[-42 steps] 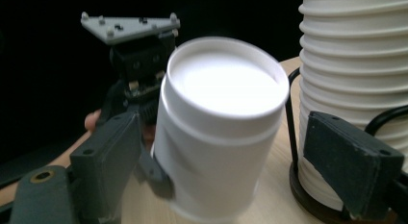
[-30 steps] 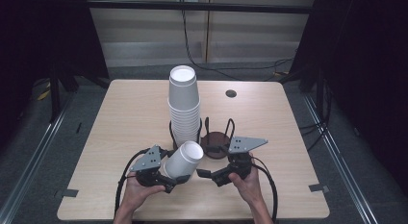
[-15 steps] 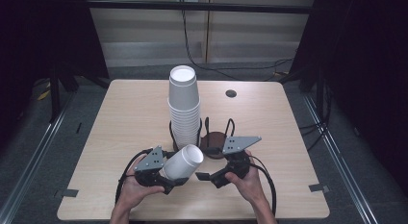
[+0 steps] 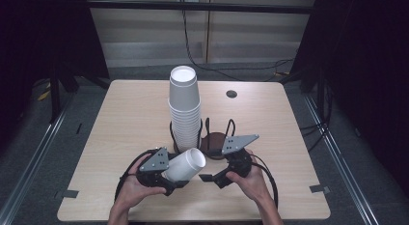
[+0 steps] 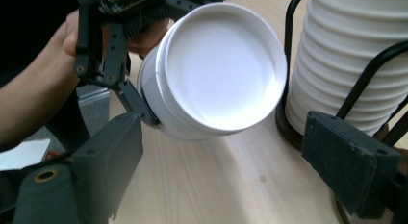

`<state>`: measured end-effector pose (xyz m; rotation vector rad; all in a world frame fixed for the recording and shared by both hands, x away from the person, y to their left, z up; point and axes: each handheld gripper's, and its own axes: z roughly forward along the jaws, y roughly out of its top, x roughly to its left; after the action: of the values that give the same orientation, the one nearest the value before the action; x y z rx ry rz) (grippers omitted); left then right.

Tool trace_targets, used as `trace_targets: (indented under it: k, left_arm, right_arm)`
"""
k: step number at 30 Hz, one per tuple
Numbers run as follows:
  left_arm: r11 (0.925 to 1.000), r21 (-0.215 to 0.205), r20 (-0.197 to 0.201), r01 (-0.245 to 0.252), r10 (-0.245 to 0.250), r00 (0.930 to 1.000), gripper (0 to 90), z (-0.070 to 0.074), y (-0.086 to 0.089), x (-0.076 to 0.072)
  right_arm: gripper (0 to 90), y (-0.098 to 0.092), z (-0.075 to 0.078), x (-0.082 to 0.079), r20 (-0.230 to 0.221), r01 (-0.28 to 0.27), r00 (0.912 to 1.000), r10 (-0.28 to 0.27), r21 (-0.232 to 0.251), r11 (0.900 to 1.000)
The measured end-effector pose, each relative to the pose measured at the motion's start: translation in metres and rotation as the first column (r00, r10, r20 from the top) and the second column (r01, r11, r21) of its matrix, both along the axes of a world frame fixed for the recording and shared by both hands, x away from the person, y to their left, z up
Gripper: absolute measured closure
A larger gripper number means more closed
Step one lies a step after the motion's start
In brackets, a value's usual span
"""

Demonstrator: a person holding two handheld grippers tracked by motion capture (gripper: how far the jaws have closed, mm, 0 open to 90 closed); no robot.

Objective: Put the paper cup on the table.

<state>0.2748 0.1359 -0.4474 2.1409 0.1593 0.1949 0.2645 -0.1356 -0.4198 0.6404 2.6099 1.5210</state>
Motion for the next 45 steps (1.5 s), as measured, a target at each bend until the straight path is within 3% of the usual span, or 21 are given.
trace_targets:
  k: [1, 2, 4, 8, 11, 20, 24, 29, 32, 34, 35, 38, 39, 41, 42, 45]
  left_arm:
    - [1.0000, 0.000, 0.000, 0.000, 0.000, 1.0000, 16.0, 0.000, 0.000, 0.000]
    - [0.9998, 0.020, 0.005, 0.007, -0.007, 1.0000, 16.0, 0.001, -0.001, 0.001]
    - [0.9998, 0.017, -0.004, 0.007, -0.007, 1.0000, 16.0, 0.001, -0.002, 0.001]
    - [0.9984, 0.056, 0.000, 0.003, -0.003, 1.0000, 15.9, 0.002, -0.003, 0.002]
    - [0.9963, 0.085, 0.004, 0.012, -0.013, 0.9999, 16.0, 0.003, -0.006, 0.005]
    - [0.9877, 0.156, 0.007, 0.018, -0.019, 0.9998, 16.1, 0.001, -0.009, 0.005]
    - [0.9773, 0.207, 0.014, 0.045, -0.049, 0.9987, 16.0, 0.003, -0.016, 0.002]
    - [0.9726, 0.227, 0.020, 0.051, -0.057, 0.9982, 16.1, 0.005, -0.021, 0.001]
    - [0.9633, 0.261, 0.035, 0.061, -0.073, 0.9967, 16.2, 0.006, -0.025, 0.000]
    - [0.9635, 0.260, 0.031, 0.064, -0.075, 0.9967, 16.2, 0.006, -0.026, -0.001]
    - [0.9571, 0.280, 0.035, 0.074, -0.087, 0.9956, 16.2, 0.007, -0.028, -0.002]
    - [0.9551, 0.286, 0.033, 0.077, -0.090, 0.9954, 16.2, 0.007, -0.030, -0.002]
    - [0.9501, 0.300, 0.039, 0.086, -0.102, 0.9940, 16.2, 0.007, -0.031, -0.002]
    - [0.9493, 0.301, 0.036, 0.091, -0.107, 0.9936, 16.2, 0.006, -0.032, -0.003]
    - [0.9447, 0.314, 0.033, 0.093, -0.109, 0.9935, 16.2, 0.006, -0.032, -0.003]
    - [0.9456, 0.311, 0.032, 0.094, -0.109, 0.9935, 16.2, 0.005, -0.032, -0.004]
  right_arm:
    - [14.4, 0.000, 0.000, 0.000, 0.000, 0.000, 1.0000, 0.000, 0.000, 1.000]
    - [14.3, 0.002, 0.000, 0.001, 0.001, -0.006, 1.0000, 0.006, -0.036, 0.999]
    - [14.2, 0.003, -0.001, 0.001, -0.002, -0.010, 1.0000, 0.010, -0.043, 0.999]
    - [13.8, 0.005, -0.001, 0.004, -0.011, -0.028, 0.9996, 0.027, -0.073, 0.997]
    - [18.1, 0.006, 0.002, 0.008, -0.033, -0.044, 0.9987, 0.040, -0.119, 0.992]
    - [15.1, 0.008, 0.002, 0.010, -0.033, -0.075, 0.9970, 0.071, -0.154, 0.985]
    - [13.8, 0.011, 0.000, 0.008, -0.054, -0.102, 0.9942, 0.093, -0.193, 0.976]
    - [13.8, 0.010, 0.000, 0.009, -0.070, -0.123, 0.9915, 0.110, -0.228, 0.966]
    - [13.8, 0.010, -0.001, 0.009, -0.077, -0.131, 0.9904, 0.115, -0.245, 0.961]
    - [13.8, 0.011, -0.001, 0.010, -0.090, -0.136, 0.9892, 0.116, -0.260, 0.956]
    - [13.8, 0.012, -0.001, 0.009, -0.085, -0.136, 0.9894, 0.118, -0.266, 0.954]
    - [13.9, 0.015, 0.000, 0.010, -0.097, -0.158, 0.9862, 0.134, -0.299, 0.941]
    - [13.9, 0.015, 0.000, 0.010, -0.097, -0.158, 0.9862, 0.134, -0.299, 0.941]
    - [14.0, 0.017, -0.001, 0.013, -0.110, -0.172, 0.9835, 0.144, -0.313, 0.934]
    - [14.0, 0.018, -0.002, 0.014, -0.118, -0.180, 0.9816, 0.150, -0.316, 0.931]
    - [14.0, 0.023, -0.004, 0.016, -0.136, -0.198, 0.9777, 0.160, -0.341, 0.919]
